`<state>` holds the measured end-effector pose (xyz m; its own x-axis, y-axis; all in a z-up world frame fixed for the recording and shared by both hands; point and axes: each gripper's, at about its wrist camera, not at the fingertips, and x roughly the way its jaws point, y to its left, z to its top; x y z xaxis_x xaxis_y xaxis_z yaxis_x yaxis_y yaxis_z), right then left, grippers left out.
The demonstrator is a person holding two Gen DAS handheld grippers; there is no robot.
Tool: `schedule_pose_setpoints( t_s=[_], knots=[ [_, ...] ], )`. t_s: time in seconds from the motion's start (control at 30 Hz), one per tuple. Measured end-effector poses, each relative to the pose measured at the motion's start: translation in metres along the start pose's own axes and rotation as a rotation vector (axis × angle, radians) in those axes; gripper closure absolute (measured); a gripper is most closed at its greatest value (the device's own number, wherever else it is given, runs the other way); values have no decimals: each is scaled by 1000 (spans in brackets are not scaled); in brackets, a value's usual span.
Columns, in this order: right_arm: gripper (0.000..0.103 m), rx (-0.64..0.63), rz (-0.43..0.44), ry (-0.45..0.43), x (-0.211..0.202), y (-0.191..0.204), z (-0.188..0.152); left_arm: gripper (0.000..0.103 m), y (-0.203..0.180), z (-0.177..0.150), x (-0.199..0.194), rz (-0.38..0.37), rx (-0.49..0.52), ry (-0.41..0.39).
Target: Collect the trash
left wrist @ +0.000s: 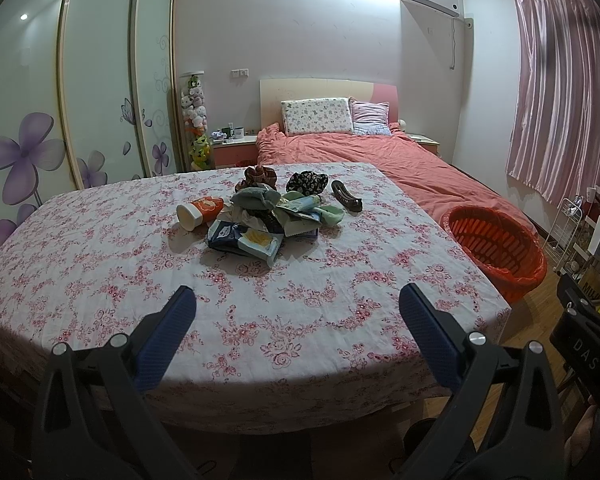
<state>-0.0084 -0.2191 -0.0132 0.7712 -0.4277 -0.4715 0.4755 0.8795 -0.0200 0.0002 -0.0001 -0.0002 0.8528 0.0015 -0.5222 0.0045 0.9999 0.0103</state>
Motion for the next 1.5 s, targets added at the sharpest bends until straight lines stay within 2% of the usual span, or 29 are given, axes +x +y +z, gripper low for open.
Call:
schedule_pose_setpoints(
  t_s=[1.5],
  knots=[
    [2, 3, 1, 1, -1, -2, -3, 4, 0, 0, 0, -1, -1, 3]
  ],
)
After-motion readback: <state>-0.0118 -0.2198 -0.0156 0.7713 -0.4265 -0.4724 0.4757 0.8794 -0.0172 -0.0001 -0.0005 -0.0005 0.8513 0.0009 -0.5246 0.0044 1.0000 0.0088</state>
